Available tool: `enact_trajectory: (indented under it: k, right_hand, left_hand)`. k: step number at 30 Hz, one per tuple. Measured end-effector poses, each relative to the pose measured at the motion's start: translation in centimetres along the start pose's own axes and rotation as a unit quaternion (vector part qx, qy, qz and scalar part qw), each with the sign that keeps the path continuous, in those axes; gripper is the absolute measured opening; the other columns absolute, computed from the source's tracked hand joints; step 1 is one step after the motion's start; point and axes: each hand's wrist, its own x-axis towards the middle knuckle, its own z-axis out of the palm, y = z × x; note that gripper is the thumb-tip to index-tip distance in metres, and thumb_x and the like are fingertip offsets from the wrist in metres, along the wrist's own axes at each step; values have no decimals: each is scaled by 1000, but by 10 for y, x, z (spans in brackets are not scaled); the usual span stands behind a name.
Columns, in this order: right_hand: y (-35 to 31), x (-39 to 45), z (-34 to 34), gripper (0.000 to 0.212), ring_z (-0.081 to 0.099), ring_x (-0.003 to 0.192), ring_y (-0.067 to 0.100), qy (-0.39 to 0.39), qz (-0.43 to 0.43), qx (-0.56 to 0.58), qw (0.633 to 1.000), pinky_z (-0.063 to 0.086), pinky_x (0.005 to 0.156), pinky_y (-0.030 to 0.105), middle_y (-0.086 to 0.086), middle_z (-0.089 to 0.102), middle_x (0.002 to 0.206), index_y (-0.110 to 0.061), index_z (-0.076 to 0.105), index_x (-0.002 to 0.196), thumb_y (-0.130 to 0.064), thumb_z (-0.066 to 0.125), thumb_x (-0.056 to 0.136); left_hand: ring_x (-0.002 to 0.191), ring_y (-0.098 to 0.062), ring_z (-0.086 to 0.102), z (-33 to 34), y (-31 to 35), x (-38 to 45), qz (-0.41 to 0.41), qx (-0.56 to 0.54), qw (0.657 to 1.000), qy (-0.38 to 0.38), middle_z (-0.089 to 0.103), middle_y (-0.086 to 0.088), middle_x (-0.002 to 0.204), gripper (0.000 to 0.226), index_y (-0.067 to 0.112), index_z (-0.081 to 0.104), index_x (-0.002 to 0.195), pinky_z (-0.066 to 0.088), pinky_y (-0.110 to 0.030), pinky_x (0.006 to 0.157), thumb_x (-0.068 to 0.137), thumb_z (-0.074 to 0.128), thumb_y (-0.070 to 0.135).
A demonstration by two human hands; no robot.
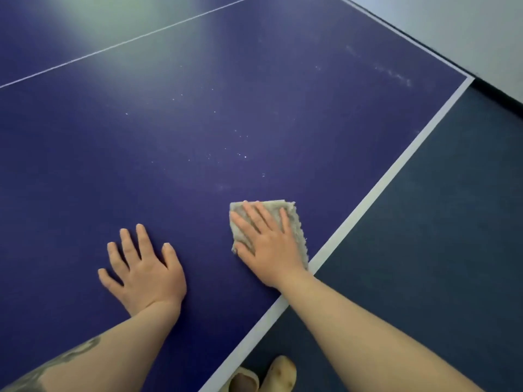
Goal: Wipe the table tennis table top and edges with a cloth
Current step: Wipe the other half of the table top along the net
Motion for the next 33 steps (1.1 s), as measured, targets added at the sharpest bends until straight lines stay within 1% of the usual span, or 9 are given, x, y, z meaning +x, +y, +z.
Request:
enact_trajectory:
  k: [3, 5, 8, 12, 15, 18, 23, 28, 33]
  right_hand:
    - [49, -19, 3, 62, -7, 153, 16, 56, 267, -1, 962, -3, 121, 56, -6, -3, 167, -35, -1, 158, -52, 16, 101]
    - [43, -48, 14, 67, 6, 153, 23, 111, 324, 9, 940, 8, 120, 59, 2, 11, 166, -27, 9, 159, -51, 17, 97]
    - [-9, -69, 32, 68, 19, 151, 30, 128, 184, 12, 975, 15, 117, 56, 9, 25, 163, -20, 24, 157, -49, 29, 96]
    - [-37, -30, 21, 65, 7, 153, 22, 39, -60, -15, 997, -3, 119, 50, 0, 18, 165, -29, 23, 157, -52, 25, 97]
    - [14, 0, 0, 66, -13, 152, 19, 3, 61, -32, 998, -17, 117, 53, -5, -6, 167, -35, -2, 158, -56, 18, 98]
    - [54, -21, 0, 66, -13, 152, 29, 39, 248, -17, 968, -7, 119, 60, 5, -8, 167, -33, -7, 158, -57, 17, 100]
    - [-17, -55, 23, 66, 17, 151, 34, 59, 79, -17, 995, 13, 116, 61, 12, 25, 162, -27, 27, 156, -53, 28, 96]
    - [-38, 33, 0, 66, -15, 152, 19, -26, -126, -24, 991, -20, 116, 49, -5, -6, 167, -40, 4, 157, -55, 4, 93]
    - [39, 51, -18, 60, -16, 152, 19, 1, 143, -32, 989, -9, 121, 51, -4, -13, 166, -38, -16, 154, -53, 8, 101]
  left_hand:
    - [150, -20, -1, 3, -1, -1, 4, 5, 1000, 4, 8, 1, 164, 63, 28, 13, 156, 1, -53, 118, 99, 27, 50]
    - [150, -20, -1, 3, 0, -1, 6, 9, 1000, 6, 8, 1, 164, 65, 27, 14, 156, 1, -54, 118, 98, 27, 53]
    - [149, -20, 0, 4, 0, -2, 5, 14, 1000, 10, 9, 1, 164, 65, 27, 15, 155, 3, -54, 118, 97, 28, 54]
    - [149, -20, 1, 4, 0, -1, 4, 16, 1000, 14, 10, 1, 164, 65, 27, 16, 155, 3, -53, 118, 97, 29, 53]
    - [150, -19, 0, 5, 1, -2, 6, 15, 1000, 18, 10, 1, 164, 65, 27, 15, 155, 3, -52, 118, 97, 28, 53]
    - [150, -18, -1, 5, 2, -3, 3, 19, 1000, 12, 8, 3, 164, 66, 28, 13, 156, 2, -51, 118, 97, 27, 54]
    - [150, -18, -3, 1, 3, -5, -2, 10, 1000, 8, 6, 4, 164, 66, 29, 12, 156, 1, -50, 119, 97, 27, 54]
    - [150, -18, -2, 2, 2, -3, -2, 10, 1000, 12, 6, 5, 164, 65, 30, 11, 156, 1, -49, 119, 97, 29, 53]
    - [150, -17, -4, 4, 0, -4, 0, 11, 1000, 6, 3, 6, 164, 67, 30, 8, 156, 0, -49, 119, 97, 27, 55]
